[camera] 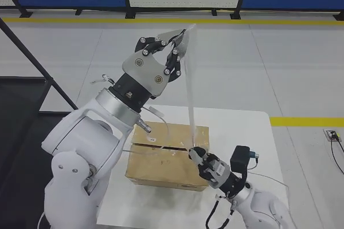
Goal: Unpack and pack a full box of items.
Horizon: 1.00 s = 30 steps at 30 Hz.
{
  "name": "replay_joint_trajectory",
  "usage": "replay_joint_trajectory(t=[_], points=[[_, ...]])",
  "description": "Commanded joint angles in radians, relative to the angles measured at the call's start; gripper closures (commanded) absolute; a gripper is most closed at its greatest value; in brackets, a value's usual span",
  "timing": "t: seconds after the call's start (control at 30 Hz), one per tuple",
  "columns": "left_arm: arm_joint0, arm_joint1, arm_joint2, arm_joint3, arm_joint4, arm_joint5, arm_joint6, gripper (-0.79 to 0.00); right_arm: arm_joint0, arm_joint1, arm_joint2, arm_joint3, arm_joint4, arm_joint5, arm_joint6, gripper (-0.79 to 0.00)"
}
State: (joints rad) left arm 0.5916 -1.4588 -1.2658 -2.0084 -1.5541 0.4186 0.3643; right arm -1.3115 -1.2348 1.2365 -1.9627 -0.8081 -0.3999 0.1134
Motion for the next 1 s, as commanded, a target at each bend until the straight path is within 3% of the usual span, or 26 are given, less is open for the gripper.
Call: replay_joint_trajectory(t=[0.0,0.03,0.07,0.1,0.53,0.97], points=[[0.002,0.0,-0.001,-0.001,0.0,0.003,0.002,0.0,-0.008,-0.001,-0.004,-0.014,-0.074,0.04,-0.024,0.0],[0.003,0.001,-0.002,-0.002,0.0,0.002,0.003,0.0,-0.014,-0.002,-0.008,-0.02,-0.112,0.062,-0.038,-0.034],[0.004,0.001,-0.002,-0.003,0.001,0.002,0.004,0.0,-0.019,-0.002,-0.013,-0.026,-0.15,0.085,-0.053,-0.203],[0.005,0.001,-0.002,-0.004,0.002,0.002,0.005,0.0,-0.026,-0.004,-0.019,-0.03,-0.173,0.109,-0.072,-0.785],[0.0,-0.002,0.016,-0.008,0.034,-0.038,0.028,0.0,-0.051,-0.013,-0.037,-0.007,-0.134,0.096,-0.177,-0.785],[-0.031,-0.013,0.063,0.01,0.072,-0.106,0.066,0.0,-0.037,-0.01,-0.007,0.049,-0.061,0.026,-0.132,-0.785]])
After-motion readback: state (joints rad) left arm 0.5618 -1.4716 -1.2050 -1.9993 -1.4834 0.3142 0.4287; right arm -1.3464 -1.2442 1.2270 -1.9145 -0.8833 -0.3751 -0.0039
